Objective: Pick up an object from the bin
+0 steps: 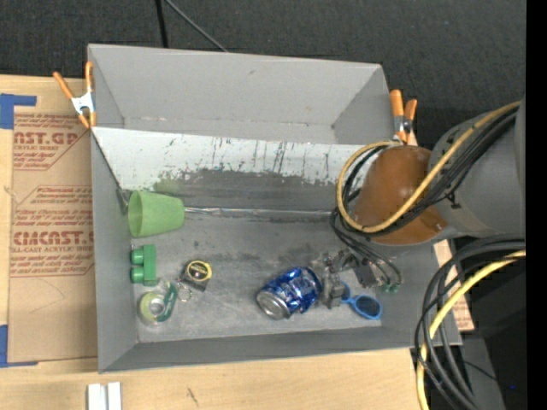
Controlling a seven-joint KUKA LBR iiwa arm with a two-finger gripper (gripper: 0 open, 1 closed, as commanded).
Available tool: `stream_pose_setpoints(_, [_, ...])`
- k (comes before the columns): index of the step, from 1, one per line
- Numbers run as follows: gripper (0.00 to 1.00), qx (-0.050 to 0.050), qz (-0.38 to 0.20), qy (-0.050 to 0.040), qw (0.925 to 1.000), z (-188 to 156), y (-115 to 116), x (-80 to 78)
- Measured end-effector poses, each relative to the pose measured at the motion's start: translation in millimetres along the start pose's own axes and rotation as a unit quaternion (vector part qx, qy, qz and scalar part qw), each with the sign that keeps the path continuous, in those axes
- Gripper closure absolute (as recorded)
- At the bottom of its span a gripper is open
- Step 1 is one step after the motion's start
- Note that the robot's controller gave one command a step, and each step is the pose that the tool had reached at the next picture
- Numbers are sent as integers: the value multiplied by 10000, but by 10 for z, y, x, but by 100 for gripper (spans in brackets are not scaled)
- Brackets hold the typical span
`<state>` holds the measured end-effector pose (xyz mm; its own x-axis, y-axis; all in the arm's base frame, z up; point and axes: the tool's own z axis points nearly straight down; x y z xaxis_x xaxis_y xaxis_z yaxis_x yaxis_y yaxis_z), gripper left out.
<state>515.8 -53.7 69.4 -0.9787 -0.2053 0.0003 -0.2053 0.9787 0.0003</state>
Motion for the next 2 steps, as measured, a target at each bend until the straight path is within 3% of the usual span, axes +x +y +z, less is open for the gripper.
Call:
stream_pose_setpoints(1, [100,10,-125,-51,9999,-1516,374,-102])
stream_pose_setpoints(2, [0,3,-120,-14,9999,-1477,371,-85])
